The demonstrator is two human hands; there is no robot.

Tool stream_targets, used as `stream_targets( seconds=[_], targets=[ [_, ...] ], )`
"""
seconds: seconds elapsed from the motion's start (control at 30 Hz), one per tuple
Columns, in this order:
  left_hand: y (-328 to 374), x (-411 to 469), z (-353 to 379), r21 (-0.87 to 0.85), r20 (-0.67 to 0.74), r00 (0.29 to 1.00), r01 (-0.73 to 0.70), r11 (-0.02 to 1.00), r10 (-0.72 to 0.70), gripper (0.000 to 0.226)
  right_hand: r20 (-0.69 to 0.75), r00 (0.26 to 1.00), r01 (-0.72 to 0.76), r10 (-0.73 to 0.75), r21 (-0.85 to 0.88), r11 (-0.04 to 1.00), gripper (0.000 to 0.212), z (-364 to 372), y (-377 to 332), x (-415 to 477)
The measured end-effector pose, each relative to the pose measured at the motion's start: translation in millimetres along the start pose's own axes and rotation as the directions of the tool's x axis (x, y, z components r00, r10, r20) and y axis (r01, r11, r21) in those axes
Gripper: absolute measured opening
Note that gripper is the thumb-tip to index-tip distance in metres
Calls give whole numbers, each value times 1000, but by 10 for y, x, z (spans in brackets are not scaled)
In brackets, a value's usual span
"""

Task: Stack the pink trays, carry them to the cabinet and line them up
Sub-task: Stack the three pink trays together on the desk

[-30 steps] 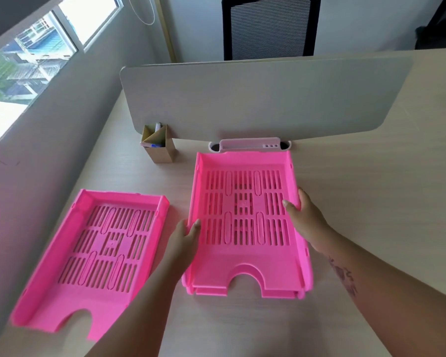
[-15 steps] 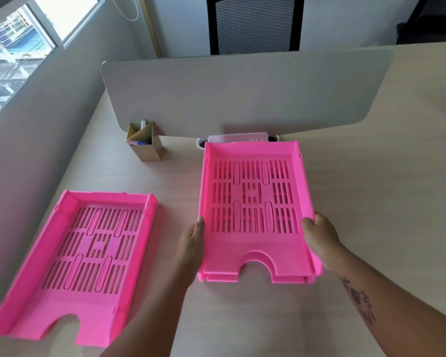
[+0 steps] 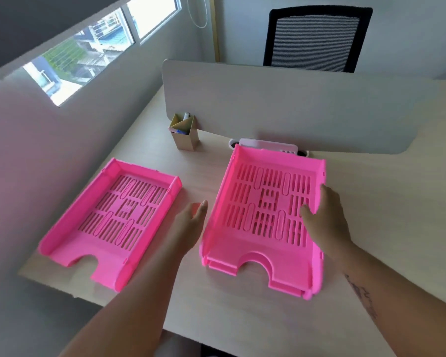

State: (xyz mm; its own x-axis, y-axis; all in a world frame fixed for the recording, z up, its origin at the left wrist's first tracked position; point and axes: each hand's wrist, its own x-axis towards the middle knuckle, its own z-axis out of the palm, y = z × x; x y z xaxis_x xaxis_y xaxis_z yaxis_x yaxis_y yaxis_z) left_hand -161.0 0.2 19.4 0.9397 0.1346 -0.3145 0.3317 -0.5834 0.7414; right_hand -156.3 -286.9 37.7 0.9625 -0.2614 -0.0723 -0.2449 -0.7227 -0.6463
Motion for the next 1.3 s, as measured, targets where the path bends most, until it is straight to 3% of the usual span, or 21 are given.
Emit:
stream_targets(
  seconds=[0.1,0.3,0.47,0.6,0.7,0.9,1.07,1.3],
  targets=[
    [-163,-72,-281,169,-112,992,-38,985,58,49,58,988,151,-146,-86,985,57,174,-301,13],
    [-685,-254,-1041,360,-239,968,16,933,76,49,212,889,426,-405,-59,903,51,865,-1075,-320],
    [-1278,-281,-1727,422,-319,945,66,904,80,44,330,819,503,-469,-19,864,50,1534,-1710,-637],
    [-1800,-172,-2219,511,-343,938,132,849,60,46,360,849,420,-386,-17,907,44,2063,-2028,-850],
    [-2139,-16,-2459,595,-286,952,90,799,106,46,363,900,267,-241,-24,963,43,2383,-2181,-976],
    [-2487,330,-2669,567,-219,974,86,819,50,52,387,913,-161,126,58,985,78,2969,-2295,-1164],
    [-2617,459,-2688,430,-222,975,125,894,-30,41,308,922,-251,235,13,968,31,3203,-2354,-1186],
    [-2497,483,-2710,323,-198,980,98,941,-35,29,189,948,-255,254,-22,967,23,2984,-2450,-1122]
  ],
)
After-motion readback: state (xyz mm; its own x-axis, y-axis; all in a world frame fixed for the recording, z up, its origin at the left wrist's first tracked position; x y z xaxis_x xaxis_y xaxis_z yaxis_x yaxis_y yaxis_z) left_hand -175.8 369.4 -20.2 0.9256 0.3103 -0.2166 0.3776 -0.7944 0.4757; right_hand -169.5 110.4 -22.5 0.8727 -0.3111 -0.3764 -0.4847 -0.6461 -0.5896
